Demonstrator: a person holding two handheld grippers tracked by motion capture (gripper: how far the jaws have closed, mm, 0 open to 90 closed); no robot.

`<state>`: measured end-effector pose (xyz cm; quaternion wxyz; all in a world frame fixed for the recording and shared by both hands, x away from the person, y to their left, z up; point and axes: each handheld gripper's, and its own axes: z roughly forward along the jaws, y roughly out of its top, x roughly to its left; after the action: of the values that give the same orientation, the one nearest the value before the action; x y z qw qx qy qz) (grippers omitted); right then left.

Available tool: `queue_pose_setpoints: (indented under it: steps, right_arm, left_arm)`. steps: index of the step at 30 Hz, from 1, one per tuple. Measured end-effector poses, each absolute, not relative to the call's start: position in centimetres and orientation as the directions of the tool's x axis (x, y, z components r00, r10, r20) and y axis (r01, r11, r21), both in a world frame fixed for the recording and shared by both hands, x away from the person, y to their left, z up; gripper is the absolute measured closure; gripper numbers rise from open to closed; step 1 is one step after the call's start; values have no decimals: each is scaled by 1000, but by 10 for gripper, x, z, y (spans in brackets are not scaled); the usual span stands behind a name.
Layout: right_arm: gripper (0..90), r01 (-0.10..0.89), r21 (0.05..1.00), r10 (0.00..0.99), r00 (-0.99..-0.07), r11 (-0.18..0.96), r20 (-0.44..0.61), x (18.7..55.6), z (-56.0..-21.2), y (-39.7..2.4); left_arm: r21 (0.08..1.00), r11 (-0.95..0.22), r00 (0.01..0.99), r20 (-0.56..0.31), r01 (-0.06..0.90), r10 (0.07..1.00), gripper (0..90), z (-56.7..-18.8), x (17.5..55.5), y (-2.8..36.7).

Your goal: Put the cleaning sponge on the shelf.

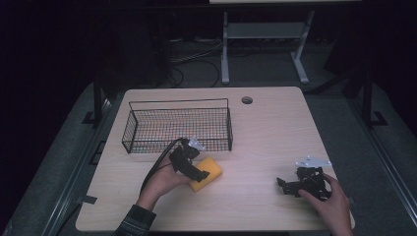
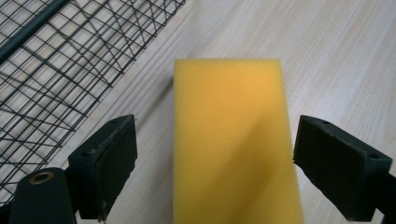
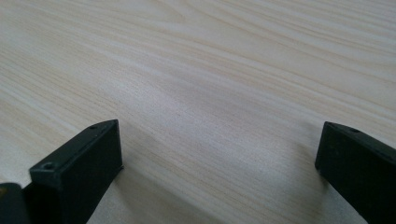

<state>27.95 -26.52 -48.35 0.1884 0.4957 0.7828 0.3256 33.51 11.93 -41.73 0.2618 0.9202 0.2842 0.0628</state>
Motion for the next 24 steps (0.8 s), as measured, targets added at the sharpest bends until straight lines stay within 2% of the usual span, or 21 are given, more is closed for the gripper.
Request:
queue_pose_setpoints:
  steps: [24]
  right_arm:
    - [0,653,696,899,-438,297,27,279,-483,-265]
  left_arm:
    - [446,-760,850,-2,472,526,132,-442,335,99]
